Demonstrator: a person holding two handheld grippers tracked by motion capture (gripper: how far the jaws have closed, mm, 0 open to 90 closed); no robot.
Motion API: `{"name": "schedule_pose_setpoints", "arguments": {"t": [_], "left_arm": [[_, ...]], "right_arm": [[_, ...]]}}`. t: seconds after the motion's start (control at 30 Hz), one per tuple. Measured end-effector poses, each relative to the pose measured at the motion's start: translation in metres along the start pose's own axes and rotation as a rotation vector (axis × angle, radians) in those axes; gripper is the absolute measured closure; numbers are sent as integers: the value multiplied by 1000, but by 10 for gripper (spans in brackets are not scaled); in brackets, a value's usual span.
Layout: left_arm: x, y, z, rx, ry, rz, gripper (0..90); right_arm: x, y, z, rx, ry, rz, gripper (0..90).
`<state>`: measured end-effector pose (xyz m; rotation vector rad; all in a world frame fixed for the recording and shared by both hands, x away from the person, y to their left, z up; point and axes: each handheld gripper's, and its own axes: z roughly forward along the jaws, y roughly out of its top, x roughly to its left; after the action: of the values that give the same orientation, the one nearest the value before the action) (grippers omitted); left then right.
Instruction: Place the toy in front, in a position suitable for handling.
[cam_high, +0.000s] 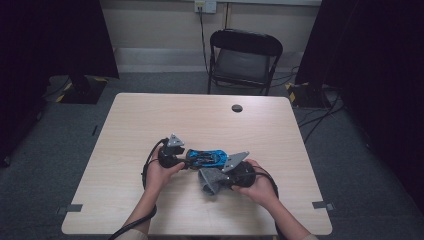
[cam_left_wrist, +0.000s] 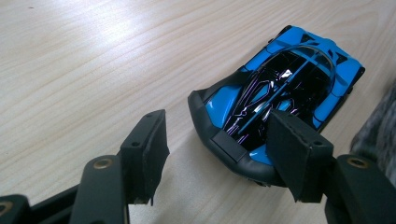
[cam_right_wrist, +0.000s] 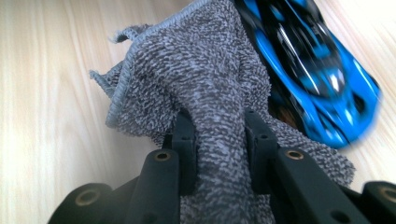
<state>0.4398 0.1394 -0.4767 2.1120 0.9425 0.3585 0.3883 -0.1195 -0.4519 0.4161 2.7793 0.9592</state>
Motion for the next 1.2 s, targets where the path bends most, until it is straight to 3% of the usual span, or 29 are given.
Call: {"name": "schedule_pose_setpoints", "arguments": {"t": [0.2, 0.4, 0.67, 1.2], "left_arm": [[-1, 0, 0, -6, -3, -9, 386], [1, -1, -1, -5, 6, -2, 386], [2, -3, -1, -9, 0, -17, 386], [1, 0, -2, 6, 15, 8, 386]], "right_arm": [[10, 23, 24, 0, 4, -21, 712], [8, 28, 40, 15, -19, 2, 711], [-5, 14, 30, 17, -40, 38, 711], [-22, -18, 2, 25, -84, 92, 711]]}}
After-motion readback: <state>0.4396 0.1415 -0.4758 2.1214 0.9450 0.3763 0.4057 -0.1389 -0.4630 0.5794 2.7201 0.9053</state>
